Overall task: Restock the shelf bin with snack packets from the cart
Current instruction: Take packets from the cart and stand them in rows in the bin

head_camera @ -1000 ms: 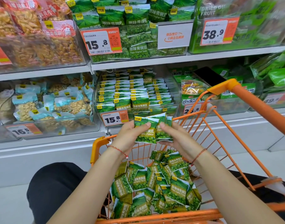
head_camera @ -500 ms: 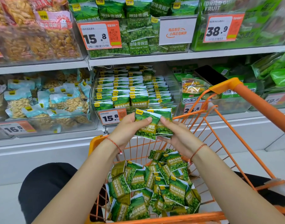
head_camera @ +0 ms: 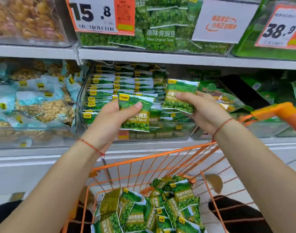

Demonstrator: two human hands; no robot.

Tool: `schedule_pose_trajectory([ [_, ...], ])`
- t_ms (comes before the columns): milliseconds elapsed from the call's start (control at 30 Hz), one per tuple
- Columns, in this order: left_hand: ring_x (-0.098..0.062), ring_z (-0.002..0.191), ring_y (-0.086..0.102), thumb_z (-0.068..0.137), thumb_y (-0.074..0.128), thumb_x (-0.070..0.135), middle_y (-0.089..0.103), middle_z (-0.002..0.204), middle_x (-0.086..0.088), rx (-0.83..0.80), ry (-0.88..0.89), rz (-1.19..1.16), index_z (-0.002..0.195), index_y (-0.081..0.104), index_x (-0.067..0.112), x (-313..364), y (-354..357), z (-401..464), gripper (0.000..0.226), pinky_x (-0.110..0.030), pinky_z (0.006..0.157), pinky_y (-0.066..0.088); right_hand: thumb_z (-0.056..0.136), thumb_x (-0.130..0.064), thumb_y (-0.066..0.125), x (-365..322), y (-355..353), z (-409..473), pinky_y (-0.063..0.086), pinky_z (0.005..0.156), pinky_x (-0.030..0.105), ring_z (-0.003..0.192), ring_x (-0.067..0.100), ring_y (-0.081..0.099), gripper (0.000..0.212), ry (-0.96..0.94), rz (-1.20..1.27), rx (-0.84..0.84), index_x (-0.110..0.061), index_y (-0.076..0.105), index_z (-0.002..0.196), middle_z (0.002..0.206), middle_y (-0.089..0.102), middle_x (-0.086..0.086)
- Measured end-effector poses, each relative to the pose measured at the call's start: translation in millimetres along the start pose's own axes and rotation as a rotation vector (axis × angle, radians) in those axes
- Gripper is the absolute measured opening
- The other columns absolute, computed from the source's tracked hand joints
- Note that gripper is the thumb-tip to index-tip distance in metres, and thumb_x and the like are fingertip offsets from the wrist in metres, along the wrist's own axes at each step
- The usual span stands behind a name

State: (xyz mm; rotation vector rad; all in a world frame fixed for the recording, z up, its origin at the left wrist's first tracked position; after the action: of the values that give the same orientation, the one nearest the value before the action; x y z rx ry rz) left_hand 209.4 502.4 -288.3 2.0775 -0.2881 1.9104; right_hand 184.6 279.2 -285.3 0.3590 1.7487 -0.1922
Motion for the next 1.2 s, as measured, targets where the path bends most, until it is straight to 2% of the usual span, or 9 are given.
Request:
schedule_pose_trajectory([
  [67,-0.016,0.129,0.046,0.063,0.08,0.053,0.05,0.139,-0.012,0.035,0.044,0.032,0.134,0.045,0.002,-3.0,-13.1,4.8,0.094,-0.036,0.108,0.031,0.08,-0.011,0.073,-3.0,-4.6,22.5,0.032,0.111,0.046,0.114,0.017,0.054,0.049,-0.014,0.056,0.04,-0.005,0.046,0.12,0.115,0.061,0.007],
  [100,-0.019,0.118,0.056,0.066,0.079,0.05,0.06,0.127,-0.011,0.054,0.081,0.061,0.122,0.056,0.005,-5.1,-19.1,5.4,0.076,-0.036,0.101,0.04,0.079,-0.011,0.074,-3.5,-1.7,31.0,0.033,0.111,0.047,0.115,0.018,0.054,0.049,-0.001,0.049,0.051,-0.006,0.046,0.119,0.115,0.061,0.008],
  [200,-0.029,0.096,0.062,0.069,0.072,0.05,0.065,0.096,-0.006,0.11,0.175,0.105,0.105,0.061,0.003,-13.7,-34.4,5.9,0.06,-0.047,0.095,0.047,0.069,-0.024,0.083,-0.5,9.5,60.4,0.042,0.104,0.048,0.122,0.019,0.051,0.095,-0.024,-0.04,0.1,-0.002,0.028,0.143,0.131,0.055,0.01],
  [333,-0.032,0.091,0.061,0.065,0.07,0.056,0.065,0.095,-0.009,0.109,0.222,0.092,0.106,0.059,0.0,-20.1,-39.4,10.4,0.071,-0.047,0.09,0.047,0.07,-0.03,0.082,0.8,17.4,97.2,0.041,0.098,0.03,0.115,0.019,0.052,0.077,-0.071,-0.149,0.232,-0.003,0.046,0.134,0.131,0.055,0.009],
  [500,-0.011,0.086,0.067,0.071,0.062,0.048,0.073,0.094,0.009,0.024,0.251,0.116,0.095,0.07,0.034,-20.5,-27.0,14.9,0.029,-0.024,0.079,0.053,0.08,-0.021,0.075,2.5,29.1,132.7,0.032,0.102,0.026,0.134,0.022,0.038,0.09,-0.088,-0.197,0.155,0.0,0.02,0.147,0.15,0.034,0.014],
  [600,-0.005,0.091,0.067,0.071,0.061,0.047,0.073,0.096,0.013,0.011,0.237,0.08,0.092,0.07,0.042,-24.0,-27.4,17.4,0.023,-0.016,0.078,0.051,0.08,-0.021,0.074,3.2,26.5,140.8,0.028,0.104,0.026,0.136,0.023,0.035,0.087,-0.137,-0.276,0.131,0.001,0.022,0.147,0.151,0.033,0.015],
  [767,-0.006,0.088,0.067,0.073,0.066,0.044,0.073,0.093,0.012,0.04,0.217,0.075,0.092,0.07,0.039,-27.2,-28.5,19.1,0.019,-0.014,0.075,0.05,0.078,-0.031,0.076,10.1,22.2,145.5,0.04,0.101,0.029,0.122,0.02,0.051,0.066,-0.218,-0.585,0.112,-0.006,0.049,0.132,0.131,0.056,0.006],
  [1033,-0.005,0.087,0.067,0.08,0.059,0.031,0.073,0.091,0.011,0.025,0.196,0.086,0.093,0.068,0.025,-28.6,-25.1,18.3,0.016,-0.011,0.073,0.049,0.074,-0.029,0.08,8.3,26.6,158.7,0.046,0.096,0.034,0.109,0.023,0.057,0.055,-0.233,-0.74,0.178,-0.006,0.058,0.119,0.119,0.062,0.008],
  [1200,-0.016,0.093,0.068,0.079,0.06,0.03,0.074,0.096,0.001,0.039,0.153,0.021,0.095,0.07,0.02,-33.0,-29.9,21.7,0.02,-0.019,0.078,0.053,0.058,-0.021,0.087,8.8,28.2,157.5,0.043,0.101,0.038,0.116,0.025,0.052,0.078,0.008,-0.598,0.091,0.0,0.049,0.123,0.124,0.054,0.009],
])
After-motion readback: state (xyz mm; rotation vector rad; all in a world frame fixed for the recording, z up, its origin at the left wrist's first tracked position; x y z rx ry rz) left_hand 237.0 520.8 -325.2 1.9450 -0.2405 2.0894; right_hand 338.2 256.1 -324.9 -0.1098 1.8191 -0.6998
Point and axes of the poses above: each hand's wrist, its own z-axis towards the middle knuckle, its own y-axis out of the palm, x = y × z, the point moved 5 cm from there along z, towards the middle knuckle
